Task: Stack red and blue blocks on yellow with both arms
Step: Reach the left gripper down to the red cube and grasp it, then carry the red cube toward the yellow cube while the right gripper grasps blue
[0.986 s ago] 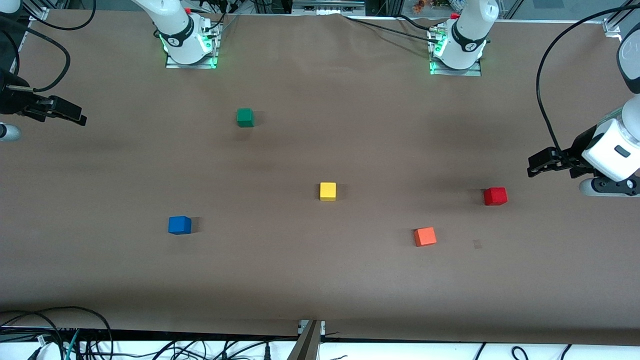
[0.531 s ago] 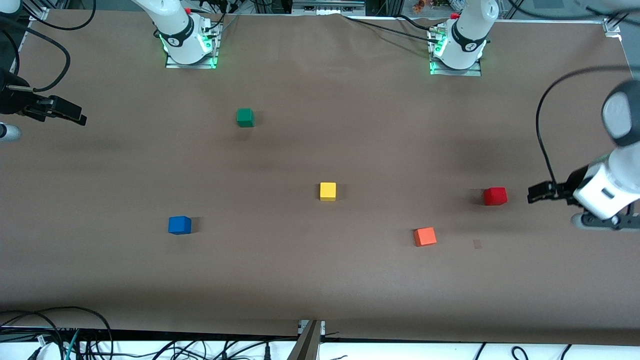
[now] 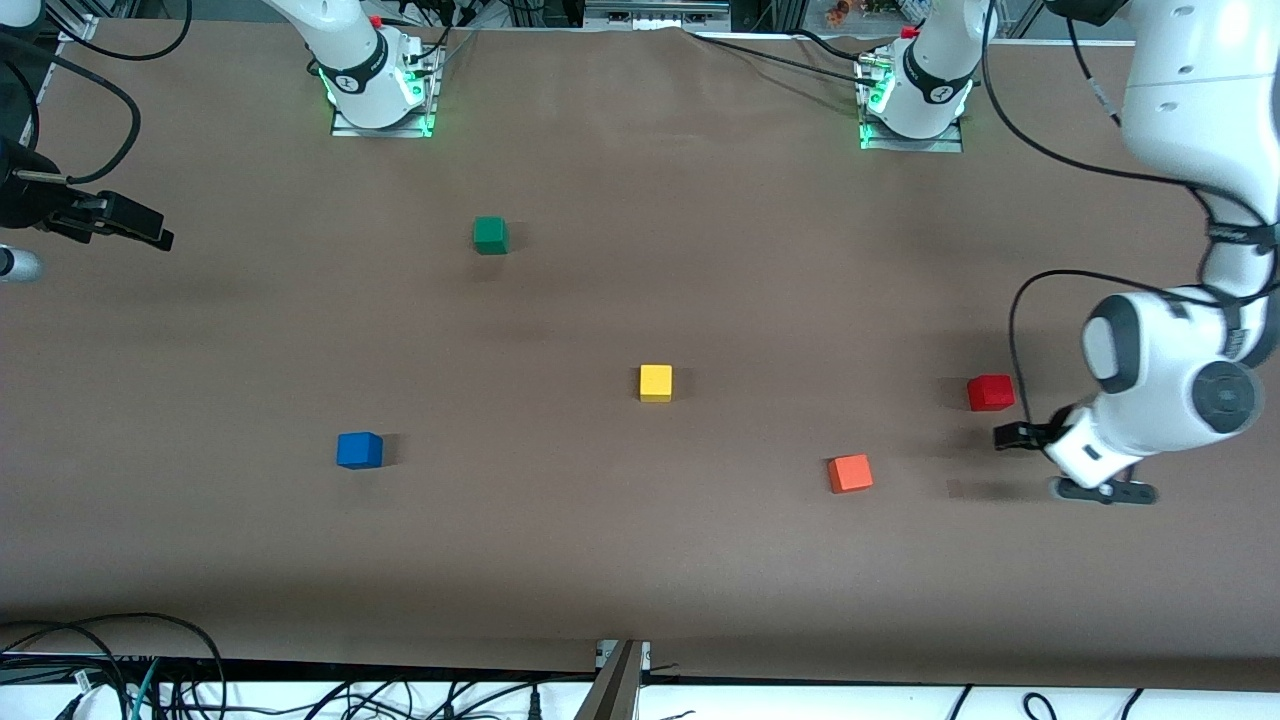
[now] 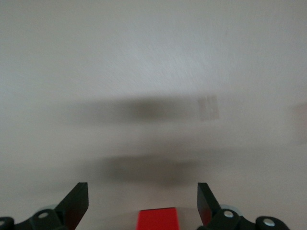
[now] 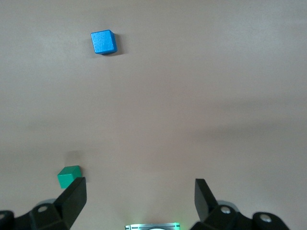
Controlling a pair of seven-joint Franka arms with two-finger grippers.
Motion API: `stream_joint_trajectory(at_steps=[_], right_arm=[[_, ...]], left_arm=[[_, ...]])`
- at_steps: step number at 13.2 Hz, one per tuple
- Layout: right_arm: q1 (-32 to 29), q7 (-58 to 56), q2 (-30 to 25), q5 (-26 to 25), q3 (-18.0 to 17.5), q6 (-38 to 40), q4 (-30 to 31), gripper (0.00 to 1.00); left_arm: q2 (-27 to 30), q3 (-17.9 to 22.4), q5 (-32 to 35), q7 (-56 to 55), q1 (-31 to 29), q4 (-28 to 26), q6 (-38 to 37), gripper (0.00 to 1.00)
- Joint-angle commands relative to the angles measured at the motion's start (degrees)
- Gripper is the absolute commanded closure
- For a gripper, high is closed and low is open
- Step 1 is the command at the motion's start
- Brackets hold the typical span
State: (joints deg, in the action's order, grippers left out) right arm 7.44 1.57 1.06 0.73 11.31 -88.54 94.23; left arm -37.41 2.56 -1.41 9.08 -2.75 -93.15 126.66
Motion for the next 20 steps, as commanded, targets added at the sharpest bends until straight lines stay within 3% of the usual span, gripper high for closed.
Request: stream_joint_trajectory(at_steps=[1, 6, 9, 16, 18, 20], right_arm=[[0.3, -0.7, -0.6, -0.7, 0.2, 0.5, 0.3, 0.0], [0.3, -0.7, -0.6, -0.7, 0.2, 0.5, 0.3, 0.0], [0.3, -0.7, -0.5, -0.7, 0.2, 0.5, 0.3, 0.0], [0.3, -0.7, -0.5, -0.7, 0.2, 0.5, 0.3, 0.0], [0.4, -0.6, -0.5, -0.6, 0.2, 0.5, 0.3, 0.0], [0.4, -0.1, -0.4, -0.6, 0.2, 0.2, 0.1, 0.0]], left_arm=[[3.2, 0.2, -0.9, 0.1, 0.5, -5.2, 0.6, 0.0], [5.9, 0.2, -0.3, 0.5, 0.3, -10.9, 1.1, 0.0], [8.8, 0.2, -0.3, 0.5, 0.2, -18.3, 8.5, 0.0], [9.6, 0.2, -0.3, 0.4, -0.2, -20.8, 9.5, 0.0], [9.5, 0.2, -0.5, -0.4, -0.2, -20.7, 9.5, 0.55], [9.4, 0.2, -1.0, -0.5, -0.2, -20.6, 9.5, 0.86]])
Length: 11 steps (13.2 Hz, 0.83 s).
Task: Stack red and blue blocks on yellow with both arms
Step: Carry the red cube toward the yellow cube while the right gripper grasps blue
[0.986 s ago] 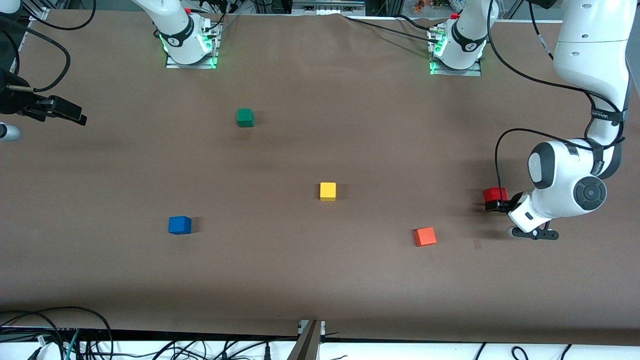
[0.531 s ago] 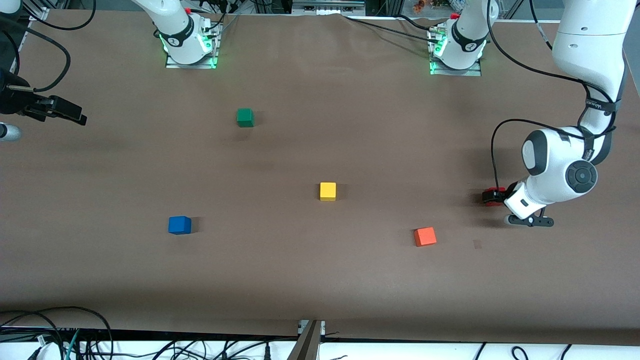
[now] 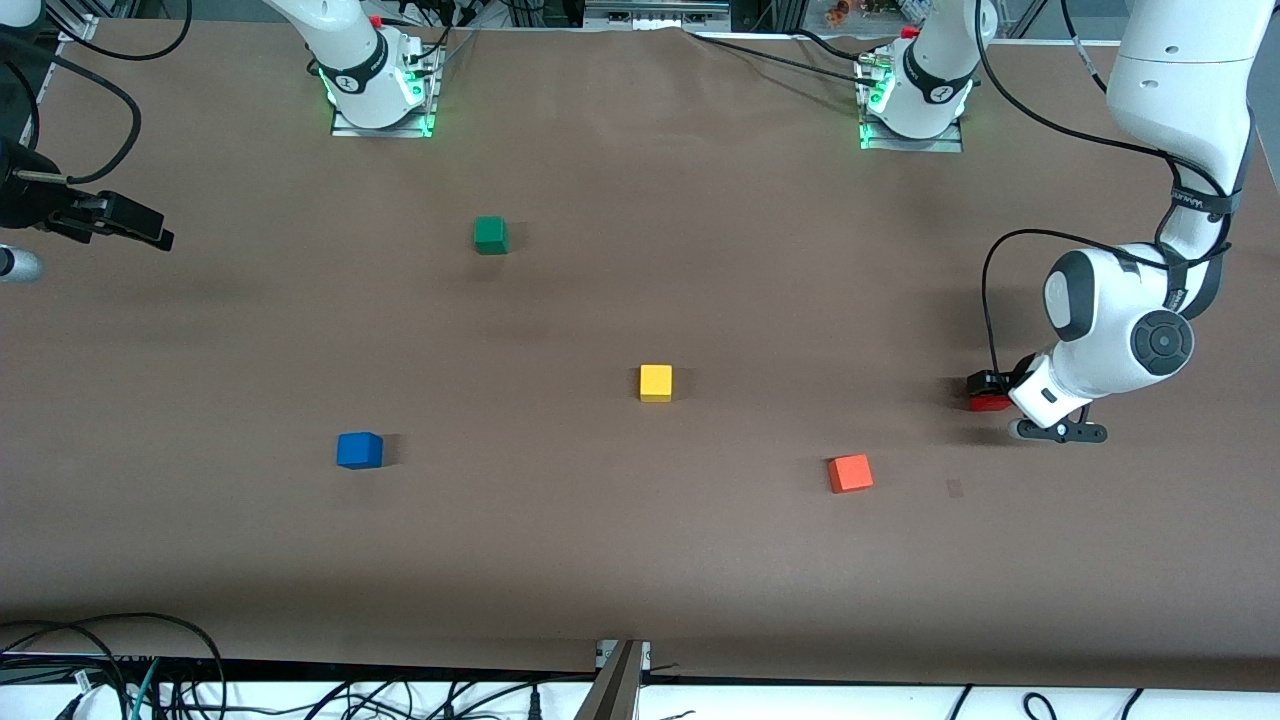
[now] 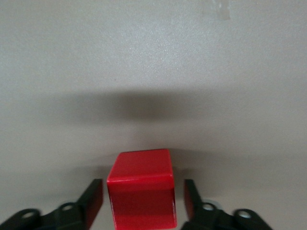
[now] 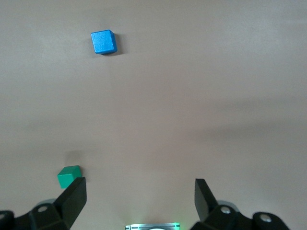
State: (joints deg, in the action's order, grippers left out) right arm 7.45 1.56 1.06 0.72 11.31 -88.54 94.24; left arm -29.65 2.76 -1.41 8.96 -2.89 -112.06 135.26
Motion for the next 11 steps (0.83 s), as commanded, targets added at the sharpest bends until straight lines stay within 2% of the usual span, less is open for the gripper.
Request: stream_joint_trajectory(at_steps=[1, 2, 5, 8, 11], right_arm=[[0.5, 0.0, 0.1, -0.6, 0.1, -0.1, 0.0, 0.0], [0.4, 0.2, 1.3, -0.3, 0.2, -0.3, -0.2, 0.0], [0.3, -0.6, 8.0, 2.9, 0.3, 0.2, -0.3, 0.0], [1.7, 0.5, 12.3, 4.0, 0.1, -1.0, -1.4, 0.0], [4.1, 0.4, 18.1, 3.9, 0.1, -8.2, -1.2, 0.0]], left_arm=[[1.6, 0.0, -1.0, -0.3, 0.0, -1.7, 0.9, 0.97], [1.6, -0.1, -1.0, -0.4, 0.1, -1.5, 0.8, 1.0], [1.8, -1.3, -1.1, -1.4, 1.0, 1.5, 0.2, 1.0], [2.7, -7.1, -0.9, -7.0, 1.2, 6.2, -2.7, 1.0], [2.6, -13.2, -0.3, -13.1, 2.1, 12.8, -7.9, 1.0]])
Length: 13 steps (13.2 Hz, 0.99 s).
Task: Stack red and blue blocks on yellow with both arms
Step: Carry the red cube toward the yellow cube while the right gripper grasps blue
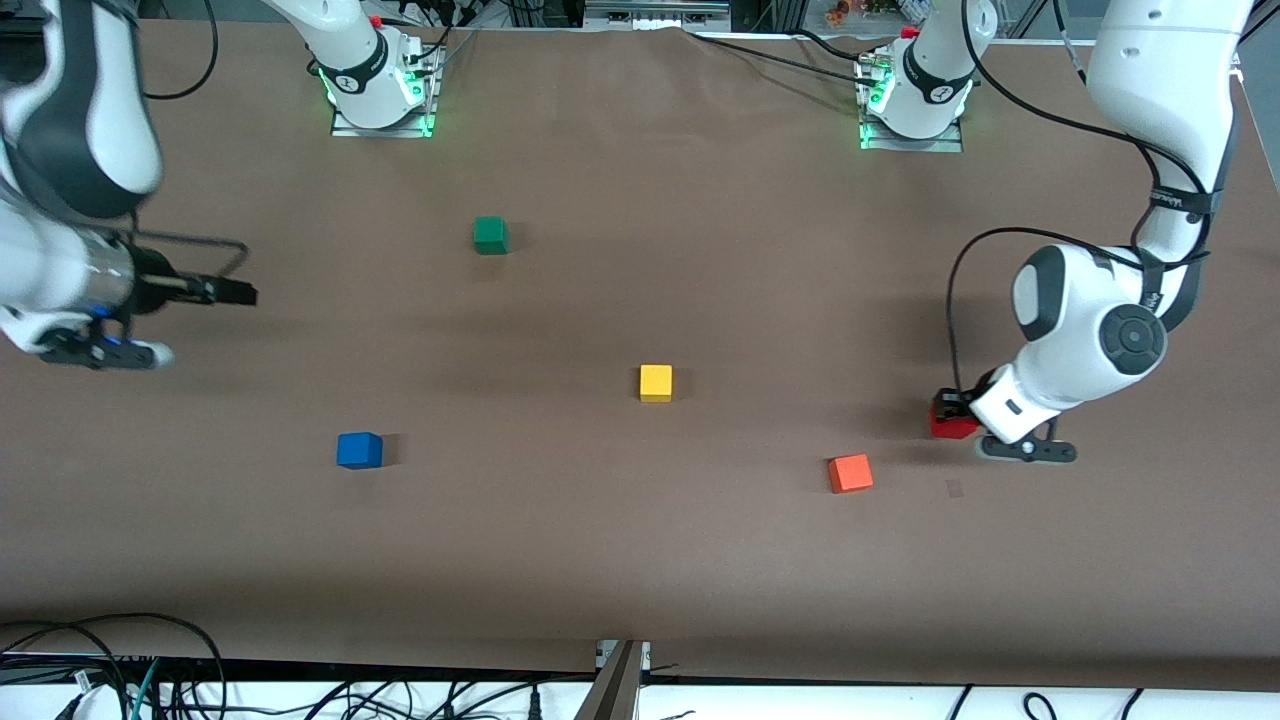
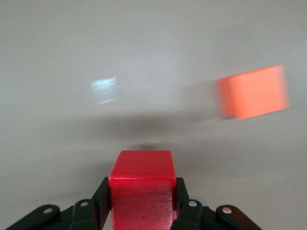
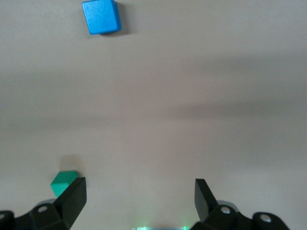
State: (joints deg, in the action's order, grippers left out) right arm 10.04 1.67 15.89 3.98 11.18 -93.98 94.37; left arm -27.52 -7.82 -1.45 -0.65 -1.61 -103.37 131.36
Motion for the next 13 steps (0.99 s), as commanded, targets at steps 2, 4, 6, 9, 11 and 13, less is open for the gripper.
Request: stream_joint_trajectory(at_steps=[2, 4, 6, 9, 11, 13], right_arm=[[2.9, -0.7, 6.2, 0.2, 0.2, -7.4, -0.9, 0.0], [4.8, -2.1, 7.1, 0.2, 0.2, -15.3, 2.1, 0.0], [5.5, -3.7, 7.6, 0.1, 0.2, -24.0, 7.3, 0.0], [4.9, -6.0, 9.2, 0.8, 0.2, -38.4, 13.3, 0.0], [4.9, -6.1, 11.3, 3.0, 0.2, -42.3, 13.2, 0.0], [4.9, -6.1, 12.1, 8.6, 0.2, -44.6, 12.9, 0.0]], left_arm=[[0.2, -3.3, -0.3, -9.0, 5.4, 7.3, -6.1, 1.0], [-0.9, -3.2, -0.1, -19.2, 12.6, 9.0, -6.6, 1.0], [-5.2, -2.8, -0.1, -24.7, 19.6, 13.9, -6.6, 1.0], [-10.1, -2.6, -0.3, -25.5, 25.7, 19.7, -6.6, 1.0], [-11.9, -2.6, -0.2, -29.0, 28.5, 21.1, -6.6, 1.0], [-14.6, -1.5, -0.2, -32.7, 31.7, 24.2, -6.7, 1.0]])
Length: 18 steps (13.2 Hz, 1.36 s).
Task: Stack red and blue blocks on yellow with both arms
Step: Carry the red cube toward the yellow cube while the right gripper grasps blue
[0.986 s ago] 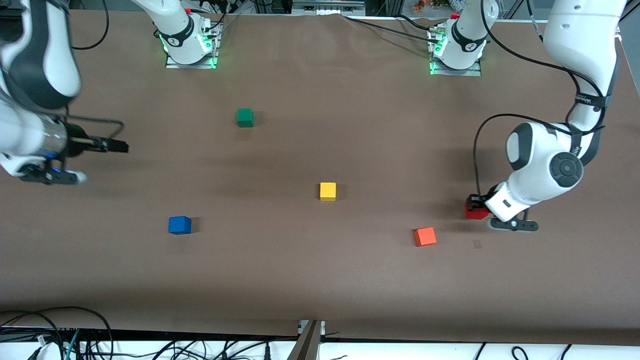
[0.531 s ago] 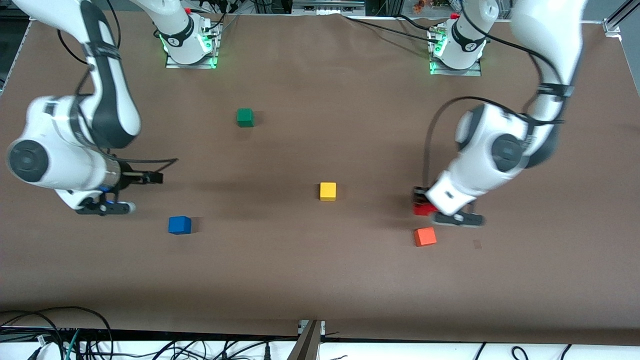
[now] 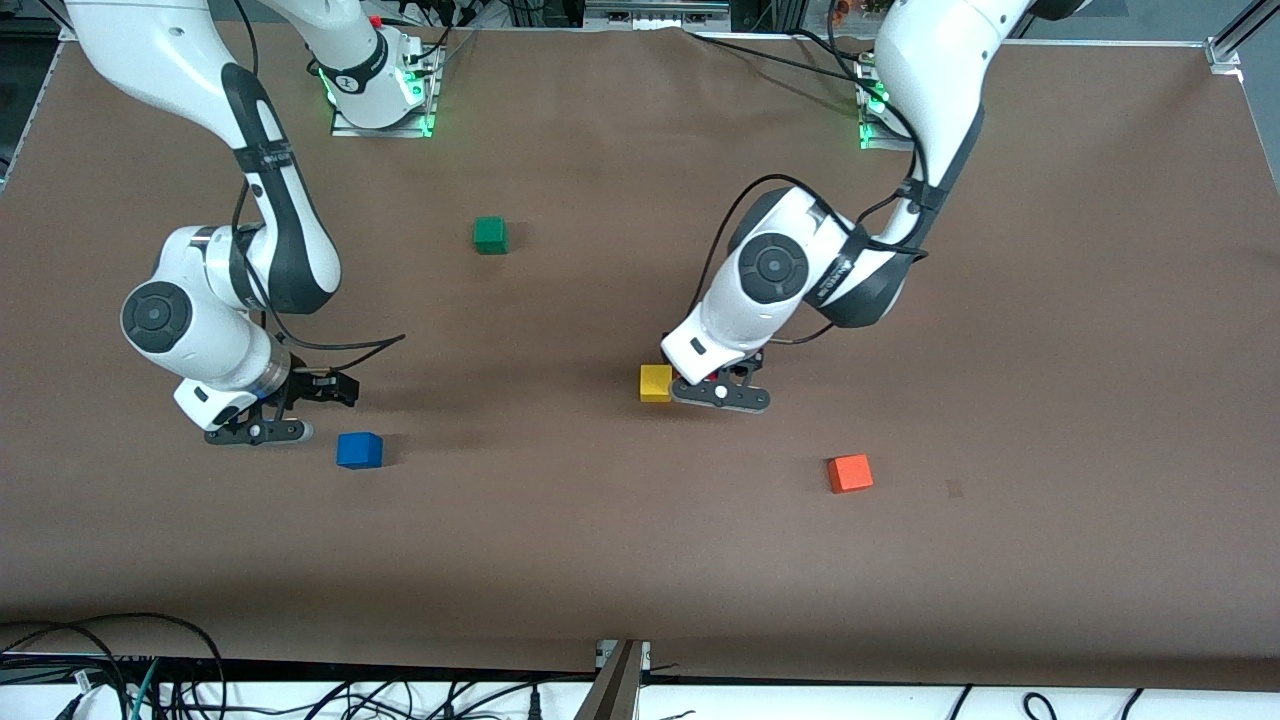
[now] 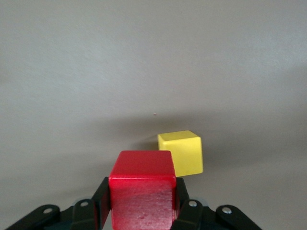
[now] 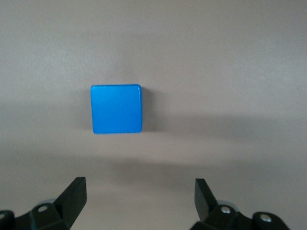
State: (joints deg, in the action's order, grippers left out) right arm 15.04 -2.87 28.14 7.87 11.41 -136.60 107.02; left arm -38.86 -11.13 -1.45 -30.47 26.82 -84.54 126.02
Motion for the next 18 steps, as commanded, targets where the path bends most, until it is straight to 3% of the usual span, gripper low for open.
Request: stream_joint_trajectory(at_steps=[1, 3, 7, 10, 18], right_arm=[[0.4, -1.0, 1.2, 6.4, 0.0, -2.0, -0.8, 0.0], [1.7, -1.2, 3.9, 6.4, 0.0, -1.8, -4.1, 0.0], [1.8, -1.6, 6.0, 6.1, 0.0, -1.6, -6.5, 0.0], [1.4, -2.0, 8.5, 5.8, 0.0, -1.8, -9.4, 0.0], [1.0, -3.5, 11.2, 6.5, 0.0, -3.1, -9.9, 0.01]], left_arm=[[-4.5, 1.9, -0.2, -3.6, 4.0, 6.9, -1.4, 1.0], [-6.9, 2.6, -0.2, -5.5, 6.2, 9.3, -1.4, 1.0], [-8.2, 8.3, -0.2, -7.4, 11.9, 10.7, -3.0, 1.0], [-8.2, 8.8, -0.3, -7.4, 11.6, 11.1, -6.2, 1.0], [-8.4, 9.3, -0.9, -9.7, 11.8, 12.9, -7.1, 1.0]])
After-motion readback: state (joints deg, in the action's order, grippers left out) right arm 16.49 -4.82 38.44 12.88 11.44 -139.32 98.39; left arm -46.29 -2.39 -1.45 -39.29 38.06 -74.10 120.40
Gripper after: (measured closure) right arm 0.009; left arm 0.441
